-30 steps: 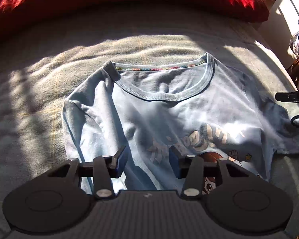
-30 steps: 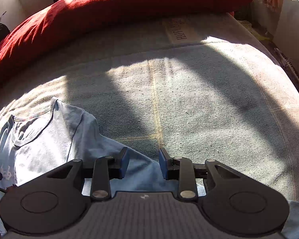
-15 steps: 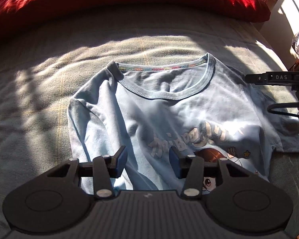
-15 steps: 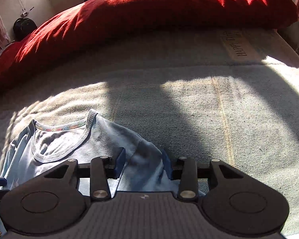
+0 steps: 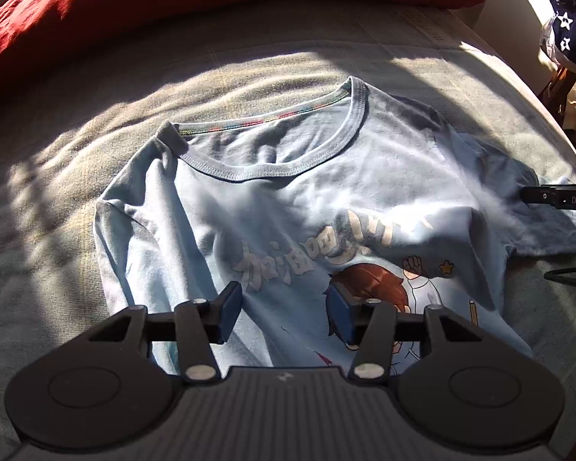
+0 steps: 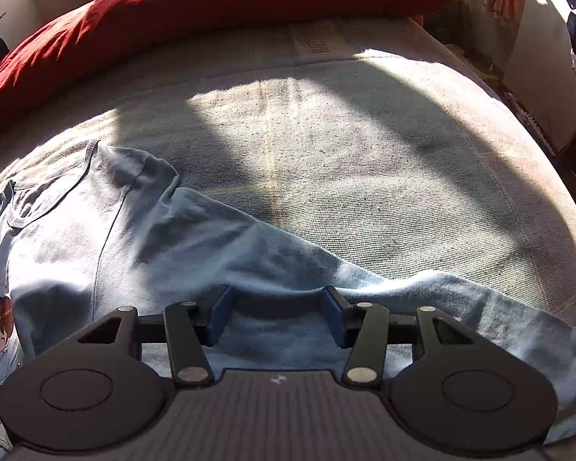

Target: Fold clothes

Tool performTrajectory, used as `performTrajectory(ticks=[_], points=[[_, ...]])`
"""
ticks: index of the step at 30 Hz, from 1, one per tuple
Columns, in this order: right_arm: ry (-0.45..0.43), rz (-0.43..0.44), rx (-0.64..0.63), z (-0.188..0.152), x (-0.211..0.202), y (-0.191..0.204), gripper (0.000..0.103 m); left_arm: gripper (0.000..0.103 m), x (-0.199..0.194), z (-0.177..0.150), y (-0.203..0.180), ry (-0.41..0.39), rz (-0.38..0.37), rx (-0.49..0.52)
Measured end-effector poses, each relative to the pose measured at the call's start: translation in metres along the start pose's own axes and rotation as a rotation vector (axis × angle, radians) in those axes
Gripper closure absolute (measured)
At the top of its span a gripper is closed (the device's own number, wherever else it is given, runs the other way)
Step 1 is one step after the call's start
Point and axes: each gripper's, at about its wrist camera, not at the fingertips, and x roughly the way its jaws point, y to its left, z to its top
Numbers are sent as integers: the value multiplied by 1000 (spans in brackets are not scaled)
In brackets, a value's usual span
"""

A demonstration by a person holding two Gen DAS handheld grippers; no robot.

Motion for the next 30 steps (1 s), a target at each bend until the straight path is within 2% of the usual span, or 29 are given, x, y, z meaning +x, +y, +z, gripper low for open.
performTrajectory(ticks=[2,4,6,8,10,11,12,14,17,18,19,21,24,27,29,30], points=[[16,16,27,9,10,-5,40,52,-2,2,-5,0,2,11],[-19,16,7,24,4,-4,40,51,-7,4,-9,-11,-6,30],[-81,53,-36,39,-16,-4,40,51,-11,6,-12,-23,-8,47],[-89,52,-156,48,-23,0,41,51,-13,8,-14,-29,-5,58],[-40,48,-303,50,-15,2,48,51,-14,8,-15,-32,-1,54],[-19,63,-350,49,-9,-2,60,51,-14,8,-14,-33,-2,50],[14,90,-389,48,-2,-7,67,51,-14,8,-14,-32,-7,46],[75,112,-459,45,11,-13,68,50,-13,6,-14,-29,-9,45],[110,137,-537,41,20,-15,71,50,-10,2,-13,-16,1,44],[116,151,-542,42,20,-15,78,50,-9,1,-12,-9,3,37],[123,168,-562,43,18,-12,103,50,-8,0,-11,-4,1,31],[97,143,-598,45,15,-5,103,50,-7,0,-10,0,-2,21],[50,97,-514,56,16,-11,101,50,-10,2,-11,-7,2,26],[1,33,-378,60,-1,-23,87,48,-13,5,-13,-23,-2,34],[-5,50,-293,46,-15,-27,84,44,-13,6,-14,-28,-3,36],[6,64,-261,38,-17,-27,78,44,-12,7,-14,-26,-3,35]])
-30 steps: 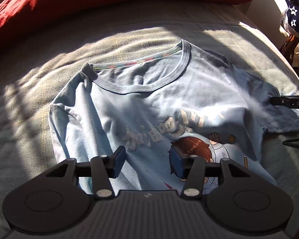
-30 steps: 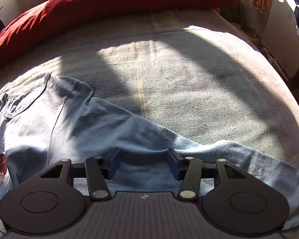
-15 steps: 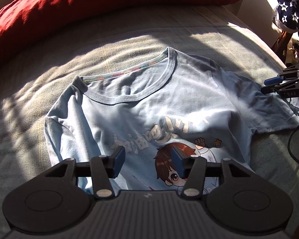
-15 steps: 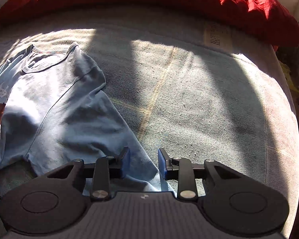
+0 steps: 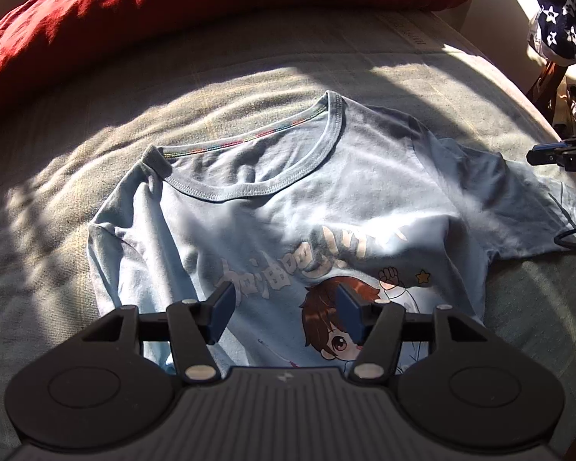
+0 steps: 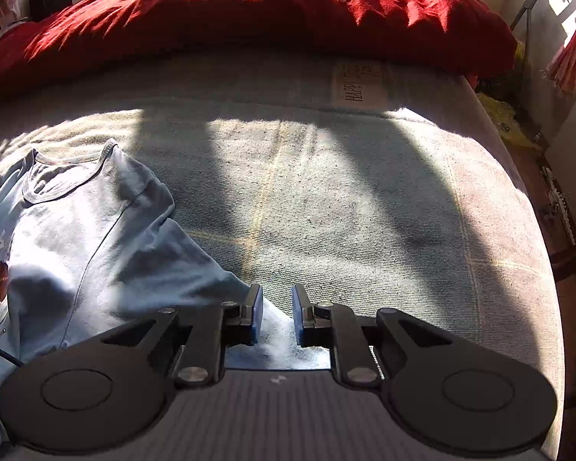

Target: Fold clothes

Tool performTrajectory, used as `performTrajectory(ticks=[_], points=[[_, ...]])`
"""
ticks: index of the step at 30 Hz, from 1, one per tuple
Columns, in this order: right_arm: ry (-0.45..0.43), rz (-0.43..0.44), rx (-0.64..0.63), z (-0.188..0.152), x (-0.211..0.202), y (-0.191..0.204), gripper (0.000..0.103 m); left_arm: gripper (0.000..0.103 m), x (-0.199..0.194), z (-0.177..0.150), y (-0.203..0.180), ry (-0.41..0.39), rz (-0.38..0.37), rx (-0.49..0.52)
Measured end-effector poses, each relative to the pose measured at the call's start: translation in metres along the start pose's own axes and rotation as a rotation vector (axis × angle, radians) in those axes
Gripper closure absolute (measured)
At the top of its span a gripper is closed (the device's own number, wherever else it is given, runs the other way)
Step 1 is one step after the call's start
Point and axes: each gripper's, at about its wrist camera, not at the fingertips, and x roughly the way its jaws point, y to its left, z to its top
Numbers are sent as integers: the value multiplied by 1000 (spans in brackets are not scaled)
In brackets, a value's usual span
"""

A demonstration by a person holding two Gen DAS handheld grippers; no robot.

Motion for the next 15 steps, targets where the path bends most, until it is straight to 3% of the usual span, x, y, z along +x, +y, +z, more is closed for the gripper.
performTrajectory(ticks=[3,5,10,15], points=[[35,18,60,-23,2,5,74,44,2,2,-2,3,-2,-4],[52,-36,52,-34,15,-2,74,44,1,2,-4,3,-8,5],[-19,-174,242,-32,-9,-50,68,43,-2,1,-9,2,-6,33],[18,-131,218,-56,-29,-28,50,43,-4,-2,-16,4,-32,31]])
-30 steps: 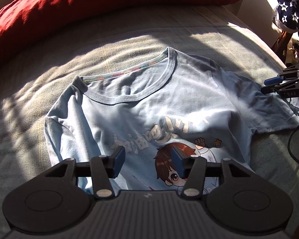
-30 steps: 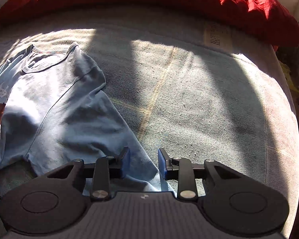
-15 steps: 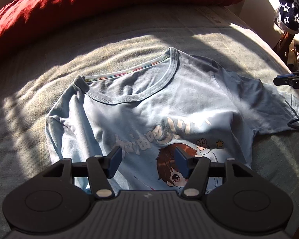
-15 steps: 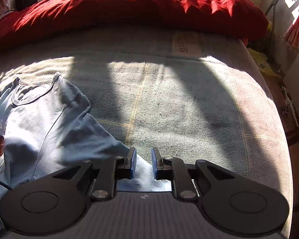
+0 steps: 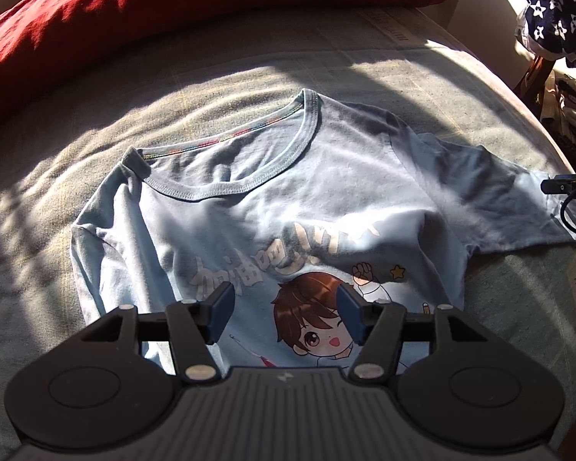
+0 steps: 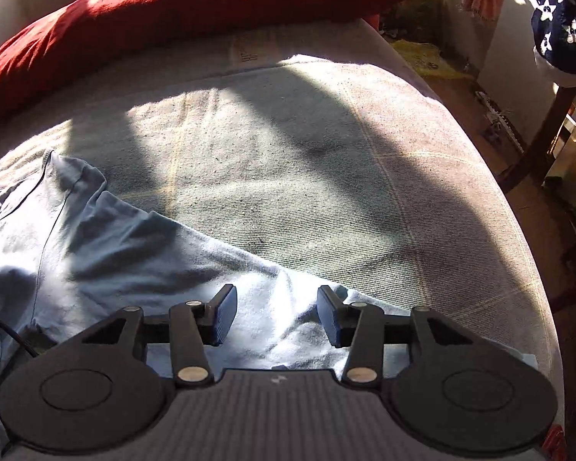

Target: Fold clothes

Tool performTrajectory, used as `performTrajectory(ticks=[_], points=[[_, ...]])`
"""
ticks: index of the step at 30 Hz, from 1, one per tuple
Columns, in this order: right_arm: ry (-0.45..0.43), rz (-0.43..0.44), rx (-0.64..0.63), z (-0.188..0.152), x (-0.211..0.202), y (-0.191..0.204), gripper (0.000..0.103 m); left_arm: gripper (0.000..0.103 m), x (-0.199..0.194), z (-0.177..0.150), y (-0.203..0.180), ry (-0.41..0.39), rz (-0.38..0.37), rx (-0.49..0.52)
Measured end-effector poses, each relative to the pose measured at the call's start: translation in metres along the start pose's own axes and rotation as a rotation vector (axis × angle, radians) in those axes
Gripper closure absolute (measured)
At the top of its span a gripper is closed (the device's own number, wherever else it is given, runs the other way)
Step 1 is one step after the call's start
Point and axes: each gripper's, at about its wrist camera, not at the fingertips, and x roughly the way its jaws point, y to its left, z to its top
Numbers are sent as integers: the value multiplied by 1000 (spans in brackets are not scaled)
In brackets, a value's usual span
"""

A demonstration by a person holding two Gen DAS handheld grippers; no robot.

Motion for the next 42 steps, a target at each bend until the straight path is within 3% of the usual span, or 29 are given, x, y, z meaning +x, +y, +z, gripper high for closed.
performTrajectory(ticks=[4,8,11,17,23,25,27,29,32,37,42], points=[[70,-27,-21,-30,13,7,47,42,5,-9,-6,34,-1,31],[87,-83,41,-37,-1,1,44,42,11,-26,-2,93,14,29],[61,-31,-5,-29,-12,19,44,41,6,-33,-2,94,6,24],[-44,173,-139,7,-7,108,40,39,-6,-40,-1,64,-11,13],[7,215,-205,13,35,168,40,34,-4,-55,15,78,-34,-35],[41,194,-206,2,42,171,33,34,-1,-66,24,95,-53,-73],[46,210,-189,-6,42,166,18,34,-3,-76,33,91,-81,-124],[59,211,-178,-9,43,162,13,34,-10,-81,40,76,-102,-155],[92,215,-190,-8,48,167,0,34,-22,-78,49,53,-103,-174],[97,182,-177,-7,52,173,0,35,-25,-50,75,-37,-48,-193],[76,169,-177,-10,53,175,0,38,-3,-15,86,-108,-74,-186]])
